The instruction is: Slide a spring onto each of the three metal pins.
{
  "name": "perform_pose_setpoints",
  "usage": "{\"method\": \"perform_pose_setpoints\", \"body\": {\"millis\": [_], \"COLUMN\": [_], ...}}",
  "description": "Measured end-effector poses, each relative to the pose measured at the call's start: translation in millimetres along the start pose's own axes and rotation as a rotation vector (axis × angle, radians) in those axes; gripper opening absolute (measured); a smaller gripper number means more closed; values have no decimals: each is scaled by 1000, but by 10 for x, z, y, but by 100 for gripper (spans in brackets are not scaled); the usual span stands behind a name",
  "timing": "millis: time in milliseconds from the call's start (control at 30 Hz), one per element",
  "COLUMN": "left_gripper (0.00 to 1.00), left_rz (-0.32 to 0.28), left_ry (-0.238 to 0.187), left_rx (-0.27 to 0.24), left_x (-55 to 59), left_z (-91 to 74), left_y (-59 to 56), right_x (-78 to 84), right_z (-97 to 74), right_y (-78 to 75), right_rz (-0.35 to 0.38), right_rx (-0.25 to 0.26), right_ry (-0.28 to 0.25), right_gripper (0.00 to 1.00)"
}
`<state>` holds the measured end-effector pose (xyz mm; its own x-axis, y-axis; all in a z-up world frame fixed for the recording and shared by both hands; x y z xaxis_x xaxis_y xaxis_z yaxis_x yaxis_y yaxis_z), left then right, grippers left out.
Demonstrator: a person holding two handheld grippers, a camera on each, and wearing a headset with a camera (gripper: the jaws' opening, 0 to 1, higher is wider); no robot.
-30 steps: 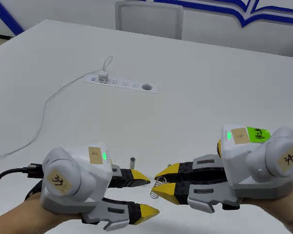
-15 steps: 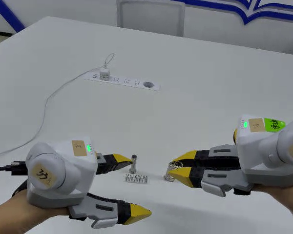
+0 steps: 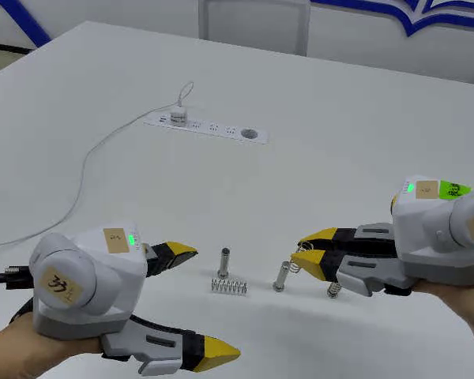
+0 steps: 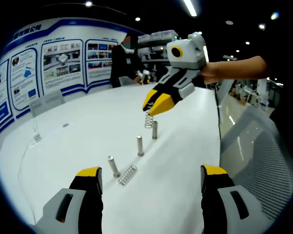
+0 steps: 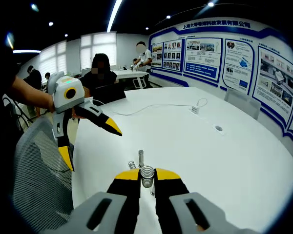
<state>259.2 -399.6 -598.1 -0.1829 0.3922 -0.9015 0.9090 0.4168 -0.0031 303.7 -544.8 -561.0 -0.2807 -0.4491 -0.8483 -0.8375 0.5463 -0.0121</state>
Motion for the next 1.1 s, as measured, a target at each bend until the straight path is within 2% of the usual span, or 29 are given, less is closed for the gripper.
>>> {"method": "perform_pose_setpoints", "body": {"millis": [167,333,667,1000,1100], "left_gripper": [90,100,100,100,100], "left_rz": [-13,-35,-72,-112,-121], "left_ry": [0,3,29,33,34], "left_rx": [-31,-75,-115,-149,-157], "left_x": [29,82,220,308,334], "left_z": [-41,-97,-178,-199,-202], "left_y": [48,115,135,137,132], "right_x": [14,39,129,257,299], "right_z": [54,136,244,311,338], "right_y": [-118,-197,-183,-152,-155], "right_rz": [27,90,126,120,78], "right_rx": [33,61,62,56,59], "right_ry": [-4,-13,23,76,93], "right_gripper": [11,11,11,11,11]}}
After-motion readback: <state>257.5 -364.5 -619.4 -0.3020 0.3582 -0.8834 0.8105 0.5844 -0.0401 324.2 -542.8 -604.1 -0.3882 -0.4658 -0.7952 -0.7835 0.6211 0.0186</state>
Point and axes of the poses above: the centre of the closed fingertips' face, and the gripper's own axes: z roughly forward along the fingers, y roughly to its left, x roughly out of its underside, the point moved 4 cm from there along -z, roughly backward along the fingers, and after that the axes turned 3 degrees about -x, right-handed, at the moved point
